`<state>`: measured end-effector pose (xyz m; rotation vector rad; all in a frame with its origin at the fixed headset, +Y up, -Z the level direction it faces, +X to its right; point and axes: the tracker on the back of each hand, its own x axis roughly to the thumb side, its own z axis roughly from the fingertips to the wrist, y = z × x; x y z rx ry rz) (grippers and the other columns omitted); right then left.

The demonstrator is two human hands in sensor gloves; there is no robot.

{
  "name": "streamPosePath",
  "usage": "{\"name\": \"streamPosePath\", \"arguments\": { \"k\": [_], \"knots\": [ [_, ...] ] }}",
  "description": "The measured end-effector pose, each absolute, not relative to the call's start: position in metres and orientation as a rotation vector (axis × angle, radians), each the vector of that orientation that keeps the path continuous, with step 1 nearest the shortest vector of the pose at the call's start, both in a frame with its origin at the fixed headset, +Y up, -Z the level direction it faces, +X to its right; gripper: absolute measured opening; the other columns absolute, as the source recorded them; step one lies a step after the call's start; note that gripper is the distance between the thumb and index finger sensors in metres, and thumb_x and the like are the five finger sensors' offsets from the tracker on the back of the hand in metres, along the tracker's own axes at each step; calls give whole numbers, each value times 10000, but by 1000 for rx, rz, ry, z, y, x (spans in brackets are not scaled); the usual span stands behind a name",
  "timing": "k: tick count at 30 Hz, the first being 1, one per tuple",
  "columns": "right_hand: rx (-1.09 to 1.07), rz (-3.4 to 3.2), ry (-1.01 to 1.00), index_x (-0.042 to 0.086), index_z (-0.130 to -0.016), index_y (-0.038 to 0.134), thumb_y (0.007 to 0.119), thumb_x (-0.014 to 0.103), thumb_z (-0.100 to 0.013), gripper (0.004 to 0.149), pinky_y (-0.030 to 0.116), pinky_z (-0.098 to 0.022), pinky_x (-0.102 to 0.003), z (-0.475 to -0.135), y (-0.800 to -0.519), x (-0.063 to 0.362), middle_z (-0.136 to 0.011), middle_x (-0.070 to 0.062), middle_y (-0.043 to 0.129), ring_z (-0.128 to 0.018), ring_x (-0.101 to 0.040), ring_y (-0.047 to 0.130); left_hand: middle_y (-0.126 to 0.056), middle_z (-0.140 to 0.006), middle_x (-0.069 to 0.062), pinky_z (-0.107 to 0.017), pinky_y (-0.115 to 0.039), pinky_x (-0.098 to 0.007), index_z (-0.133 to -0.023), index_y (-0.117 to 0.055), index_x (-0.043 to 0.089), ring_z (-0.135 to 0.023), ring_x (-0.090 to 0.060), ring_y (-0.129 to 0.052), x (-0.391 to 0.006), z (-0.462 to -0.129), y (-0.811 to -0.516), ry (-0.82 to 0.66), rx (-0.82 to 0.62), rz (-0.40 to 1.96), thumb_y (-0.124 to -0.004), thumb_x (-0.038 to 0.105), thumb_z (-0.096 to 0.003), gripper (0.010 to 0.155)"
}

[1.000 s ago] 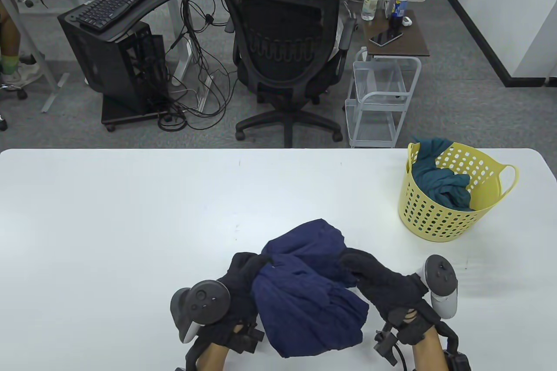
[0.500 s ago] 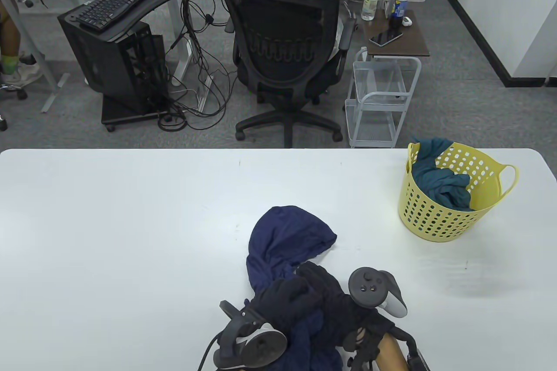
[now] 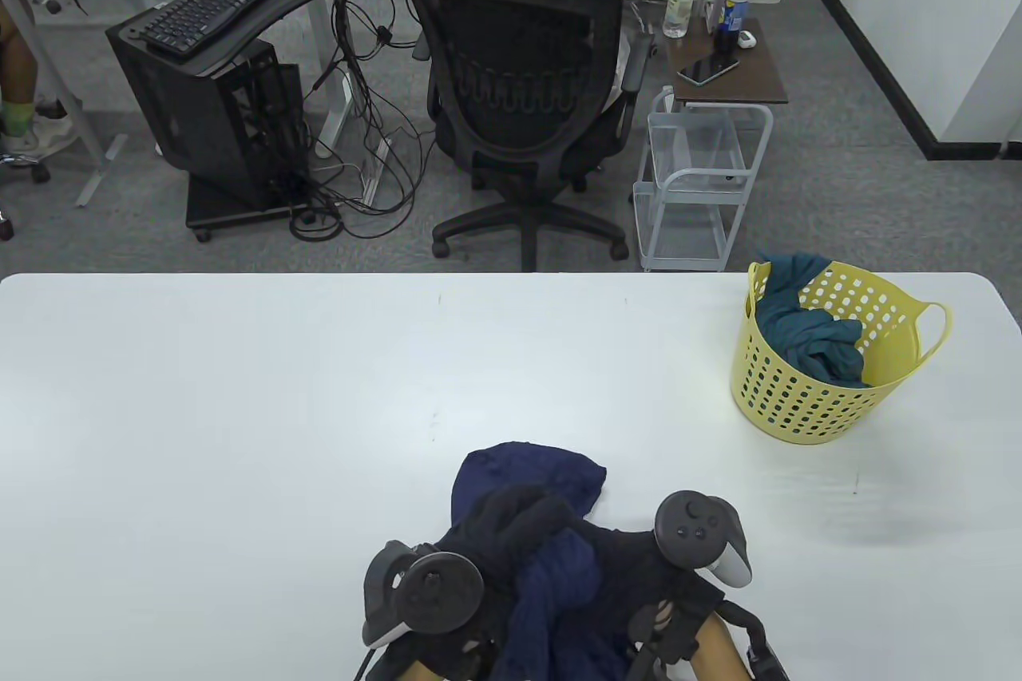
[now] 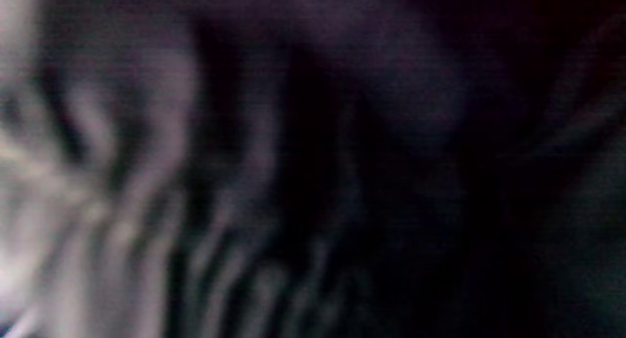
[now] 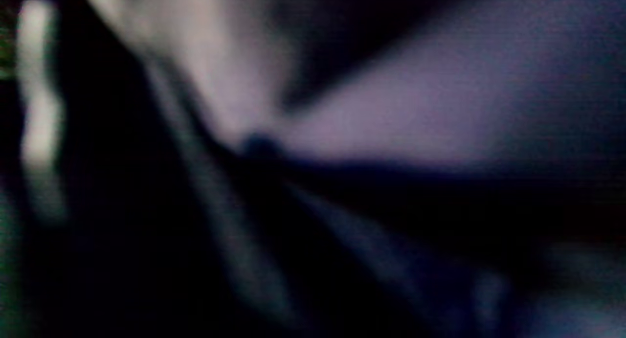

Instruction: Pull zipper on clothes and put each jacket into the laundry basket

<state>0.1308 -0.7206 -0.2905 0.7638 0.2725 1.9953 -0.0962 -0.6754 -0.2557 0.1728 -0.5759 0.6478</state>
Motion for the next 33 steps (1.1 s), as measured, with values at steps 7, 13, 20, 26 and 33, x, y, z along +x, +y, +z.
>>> {"name": "streamPosePath", "arguments": {
  "k": [7,13,20,26,33],
  "knots": [
    [748,2007,242,356,-1002,663,1083,506,-327,809,886,-497,-430,-292,-717,142,-942,-17,857,-575,-210,1064,-550,-1158,84,-683,-665,-546,-1047,-377,492,-1019,-330,-680,-104,-267,-683,-596,8,658,-901,649,-327,904],
    [751,1969,228,356,-1007,655,1076,495,-336,804,877,-511,-440,-292,-713,149,-956,-15,845,-593,-221,1056,-487,-1188,62,-706,-600,-589,-1066,-341,474,-1058,-365,-599,-115,-277,-693,-645,-164,772,-871,691,-316,944],
    [814,1610,241,378,-1010,648,1065,514,-350,792,872,-521,-437,-294,-701,176,-966,-3,836,-603,-213,1048,-365,-1255,74,-731,-376,-700,-1099,-263,450,-1132,-412,-282,-129,-295,-724,-723,-460,1041,-863,738,-304,1037],
    [912,1225,204,412,-1049,567,1039,531,-381,826,860,-546,-431,-287,-683,189,-1006,8,795,-639,-204,1030,-459,-1245,68,-704,-311,-731,-1054,-590,461,-1118,-421,-232,-102,-296,-748,-804,-737,974,-840,698,-356,779],
    [636,1161,-53,460,-1051,514,1023,475,-418,812,800,-610,-471,-296,-693,231,-1067,14,706,-733,-233,967,-661,-1180,24,-703,-399,-717,-886,-794,390,-1117,-421,-394,-84,-291,-751,-855,-809,1201,-729,550,-473,448]
  ]
}}
